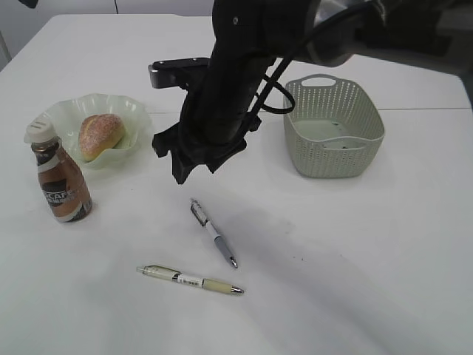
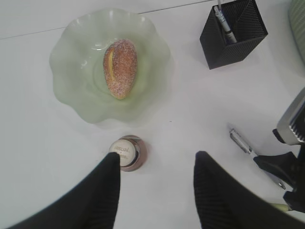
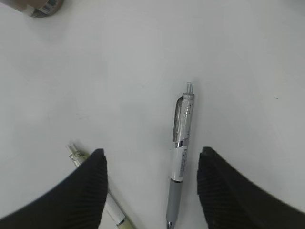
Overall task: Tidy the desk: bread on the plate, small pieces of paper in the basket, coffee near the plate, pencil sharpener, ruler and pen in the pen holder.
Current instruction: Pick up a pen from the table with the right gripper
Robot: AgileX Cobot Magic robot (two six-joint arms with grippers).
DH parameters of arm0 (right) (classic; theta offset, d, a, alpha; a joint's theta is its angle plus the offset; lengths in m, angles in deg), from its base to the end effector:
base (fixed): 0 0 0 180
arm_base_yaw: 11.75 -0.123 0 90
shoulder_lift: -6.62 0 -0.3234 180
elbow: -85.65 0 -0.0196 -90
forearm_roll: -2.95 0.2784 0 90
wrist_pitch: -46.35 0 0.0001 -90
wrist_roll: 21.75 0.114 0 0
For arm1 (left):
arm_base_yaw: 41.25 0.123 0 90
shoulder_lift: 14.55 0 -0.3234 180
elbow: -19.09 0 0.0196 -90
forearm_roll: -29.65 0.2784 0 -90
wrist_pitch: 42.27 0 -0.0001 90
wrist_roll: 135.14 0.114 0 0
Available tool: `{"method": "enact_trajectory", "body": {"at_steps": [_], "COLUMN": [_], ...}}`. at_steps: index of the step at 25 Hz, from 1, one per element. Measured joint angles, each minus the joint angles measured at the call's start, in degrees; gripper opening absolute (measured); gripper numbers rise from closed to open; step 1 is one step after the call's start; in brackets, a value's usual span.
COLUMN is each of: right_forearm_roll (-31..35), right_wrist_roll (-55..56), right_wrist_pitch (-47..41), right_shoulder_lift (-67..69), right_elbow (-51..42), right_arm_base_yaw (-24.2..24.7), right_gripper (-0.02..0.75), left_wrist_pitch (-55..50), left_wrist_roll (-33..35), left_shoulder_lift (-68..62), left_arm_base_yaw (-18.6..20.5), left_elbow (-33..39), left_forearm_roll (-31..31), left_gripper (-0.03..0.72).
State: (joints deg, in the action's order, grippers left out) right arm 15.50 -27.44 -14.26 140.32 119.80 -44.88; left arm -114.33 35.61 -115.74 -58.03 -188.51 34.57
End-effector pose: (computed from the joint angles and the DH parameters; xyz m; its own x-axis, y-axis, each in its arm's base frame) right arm 0.4406 0.3133 0.2250 -0.7903 -0.5046 -0.3475 -0.5845 0.7910 0.1807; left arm 0.3746 -0.1032 0.4439 -0.8155 0.1059 -0.5691 0.1351 0.9908 -0.0093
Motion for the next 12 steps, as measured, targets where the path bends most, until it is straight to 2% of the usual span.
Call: {"method": "enact_trajectory", "body": {"at_steps": [5,12], "right_forearm_roll": [-0.1,-2.1], "right_wrist_roll": [0.6,3.5], "right_wrist_pitch": [-1.4,-8.9], "right_shoulder_lift": [4.5,12.0], "right_elbow": [4.3,14.2], "right_arm_base_yaw": [0.0,0.0], "right_gripper": [0.44,0.44], "left_wrist_pitch": [0.0,0.0], "left_wrist_roll": [0.0,0.0], "left_shoulder_lift": [0.0,0.0], "left_arm_base_yaw": [0.0,0.0], "left_elbow": [0.0,0.0], "left_forearm_roll": [-0.9,-1.3], "left_gripper": [0.37,0.37]}}
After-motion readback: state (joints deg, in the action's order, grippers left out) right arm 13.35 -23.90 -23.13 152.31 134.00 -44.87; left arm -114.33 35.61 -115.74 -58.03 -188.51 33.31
